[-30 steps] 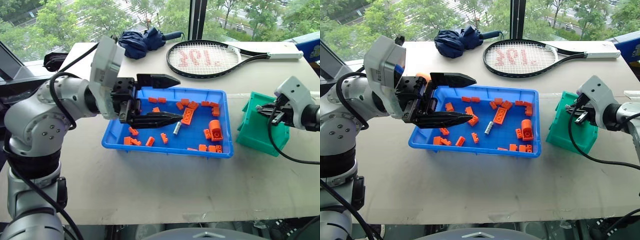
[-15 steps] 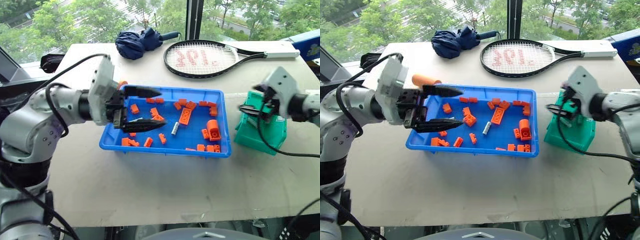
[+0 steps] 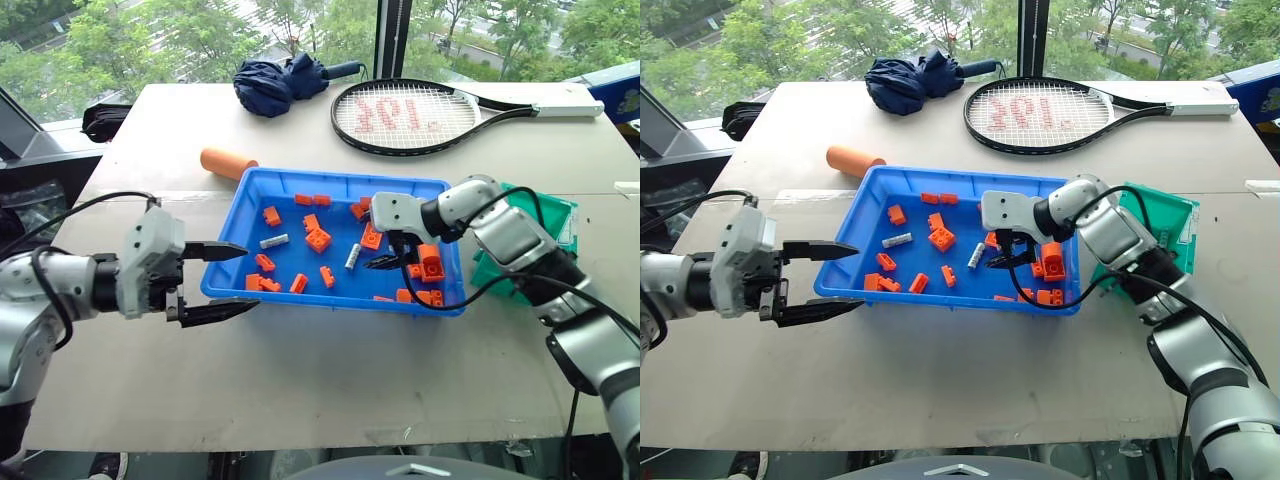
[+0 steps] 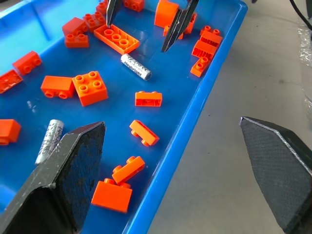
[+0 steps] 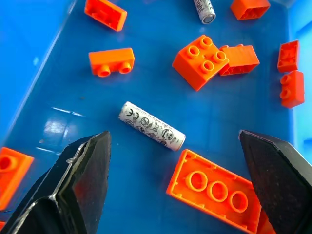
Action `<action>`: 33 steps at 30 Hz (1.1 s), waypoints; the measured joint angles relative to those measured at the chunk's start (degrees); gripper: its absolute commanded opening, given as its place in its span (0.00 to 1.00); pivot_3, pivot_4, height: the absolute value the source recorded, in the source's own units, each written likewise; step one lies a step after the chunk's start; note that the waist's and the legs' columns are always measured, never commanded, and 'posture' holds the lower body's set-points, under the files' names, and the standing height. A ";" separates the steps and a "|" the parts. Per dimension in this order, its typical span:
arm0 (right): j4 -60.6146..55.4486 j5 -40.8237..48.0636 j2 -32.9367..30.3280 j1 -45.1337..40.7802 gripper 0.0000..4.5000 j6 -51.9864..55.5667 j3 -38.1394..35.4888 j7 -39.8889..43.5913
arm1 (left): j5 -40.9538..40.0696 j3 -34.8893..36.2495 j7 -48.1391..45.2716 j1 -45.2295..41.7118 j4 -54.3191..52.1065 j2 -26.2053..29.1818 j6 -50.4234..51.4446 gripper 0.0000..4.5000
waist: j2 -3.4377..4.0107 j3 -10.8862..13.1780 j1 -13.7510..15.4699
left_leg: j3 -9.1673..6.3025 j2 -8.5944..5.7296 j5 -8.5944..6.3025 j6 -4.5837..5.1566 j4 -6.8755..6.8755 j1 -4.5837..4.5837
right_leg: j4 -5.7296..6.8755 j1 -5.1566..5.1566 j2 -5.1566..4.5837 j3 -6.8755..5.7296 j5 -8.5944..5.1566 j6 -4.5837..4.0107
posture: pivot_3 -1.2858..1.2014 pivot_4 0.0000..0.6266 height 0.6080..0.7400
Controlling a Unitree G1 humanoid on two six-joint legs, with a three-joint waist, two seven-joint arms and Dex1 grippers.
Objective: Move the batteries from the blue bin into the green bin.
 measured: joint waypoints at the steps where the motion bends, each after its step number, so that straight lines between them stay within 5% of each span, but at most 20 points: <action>1: 2.08 -0.55 0.92 -1.00 0.93 -1.15 0.41 0.77 | -0.03 0.45 0.25 0.54 -0.38 -0.16 0.00 1.00 | 0.00 0.00 -0.05 | -0.01 0.00 0.01 -0.01 0.00 0.01 | 0.01 -0.01 0.00 -0.01 0.00 0.00 | 0.52 0.24 1.00; 8: 18.10 -2.75 9.91 -6.95 0.93 -4.91 1.13 7.93 | -0.79 4.78 2.32 3.47 -3.86 -1.47 0.72 1.00 | 0.00 0.00 -0.37 | 0.01 0.00 0.08 -0.14 -0.12 -0.01 | 0.18 -0.20 -0.01 0.07 0.00 -0.02 | 0.52 0.24 1.00; 15: 26.23 -5.85 12.25 -9.01 0.45 -8.46 1.07 10.69 | -1.82 5.46 3.69 4.42 -4.93 -1.56 1.63 1.00 | 0.00 0.00 -0.37 | 0.00 -0.03 0.11 -0.22 -0.14 0.01 | 0.27 -0.23 -0.07 0.08 0.00 -0.03 | 0.52 0.24 1.00; 16: 26.68 -6.02 12.43 -9.01 0.30 -8.55 0.74 10.69 | -1.87 5.47 3.71 4.42 -4.96 -1.56 1.63 1.00 | 0.00 0.00 -0.38 | 0.00 -0.03 0.12 -0.23 -0.15 0.01 | 0.30 -0.25 -0.08 0.09 0.00 -0.04 | 0.52 0.24 1.00; 19: 26.33 -6.04 12.39 -8.95 0.04 -8.23 0.20 10.98 | -1.86 5.44 3.62 4.41 -4.96 -1.55 1.58 1.00 | 0.00 0.00 -0.38 | 0.00 -0.02 0.13 -0.25 -0.16 0.01 | 0.33 -0.28 -0.10 0.11 0.00 -0.05 | 0.52 0.24 1.00; 27: 0.34 -0.90 3.47 -0.70 0.01 7.35 -6.53 13.13 | -2.45 -1.62 3.76 -4.84 -3.76 -2.36 1.15 1.00 | 0.00 0.00 0.11 | -0.04 -0.08 0.12 -0.25 -0.14 -0.09 | 0.35 -0.33 -0.36 0.02 0.00 -0.04 | 0.52 0.24 1.00; 33: -31.44 8.15 -9.85 12.24 0.01 35.37 -23.58 5.25 | -6.33 -11.11 7.05 -19.41 -2.42 -8.31 4.23 1.00 | -0.02 -0.01 1.76 | -0.18 -0.14 0.00 -0.03 0.03 -0.36 | 0.33 -0.37 -0.25 -0.15 0.01 -0.03 | 0.52 0.24 1.00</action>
